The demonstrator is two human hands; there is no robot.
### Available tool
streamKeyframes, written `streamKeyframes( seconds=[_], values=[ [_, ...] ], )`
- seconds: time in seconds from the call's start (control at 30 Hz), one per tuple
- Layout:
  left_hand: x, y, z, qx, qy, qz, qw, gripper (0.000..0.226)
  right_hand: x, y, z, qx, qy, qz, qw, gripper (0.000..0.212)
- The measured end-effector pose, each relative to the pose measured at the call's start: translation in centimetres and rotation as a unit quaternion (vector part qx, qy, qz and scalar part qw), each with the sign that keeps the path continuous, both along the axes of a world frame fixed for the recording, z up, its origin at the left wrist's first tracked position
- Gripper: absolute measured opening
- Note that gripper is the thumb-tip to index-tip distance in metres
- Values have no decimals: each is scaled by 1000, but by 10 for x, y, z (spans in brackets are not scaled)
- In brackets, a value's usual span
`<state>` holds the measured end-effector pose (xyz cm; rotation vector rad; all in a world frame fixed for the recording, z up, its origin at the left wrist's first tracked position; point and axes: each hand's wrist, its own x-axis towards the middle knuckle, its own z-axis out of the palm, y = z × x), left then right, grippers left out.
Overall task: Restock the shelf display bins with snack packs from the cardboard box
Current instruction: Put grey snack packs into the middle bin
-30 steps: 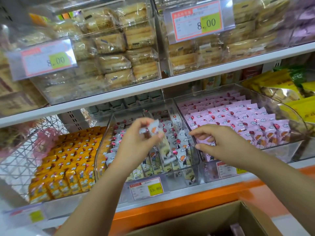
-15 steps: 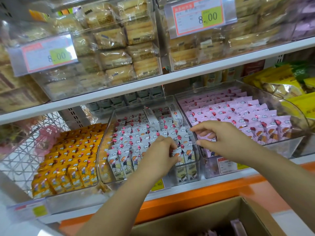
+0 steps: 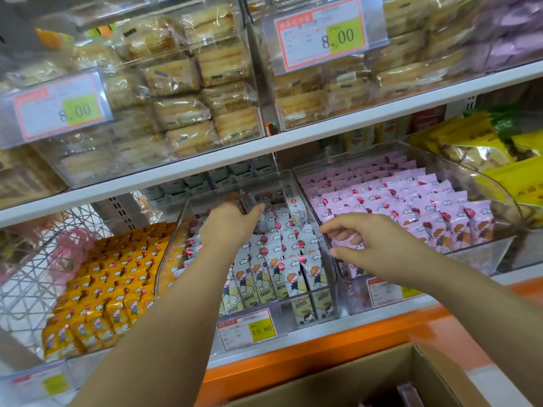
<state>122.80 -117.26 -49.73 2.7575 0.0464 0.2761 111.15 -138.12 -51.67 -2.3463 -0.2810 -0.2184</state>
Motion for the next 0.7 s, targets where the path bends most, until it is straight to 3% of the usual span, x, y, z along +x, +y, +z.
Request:
streamKeyframes(
  seconds=[0.07,0.13,0.23,0.3,0.4,0.47,0.53,0.6,0.7],
  values=[
    [10,-6,-2,64,27,12,998,61,1,-1,-1,1,0,3,1000,34],
    [15,-9,-2,68,40,16,997,56,2,-2,-1,-3,-3,5,1000,34],
    [16,-8,-1,-51,26,6,998,38,2,-2,-2,-4,-3,7,1000,35],
    [9,-5,1,-167,-8,-19,986,43,2,-2,-1,-3,-3,7,1000,35],
    [-13,-4,6,-253,-26,-88,963,46,2,-2,0,-11,-4,8,1000,34],
    [-32,0,9,-319,46,-138,937,58,1,-1,0,-16,-6,7,1000,34],
    [-45,8,8,-411,173,-193,874,49,0,0,0,-18,-8,7,1000,34],
    [-55,19,6,-455,236,-216,831,38,-1,0,0,-19,-9,6,1000,34],
    [-63,35,0,-413,223,-192,862,43,-2,1,0,-20,-6,3,1000,35]
  ],
)
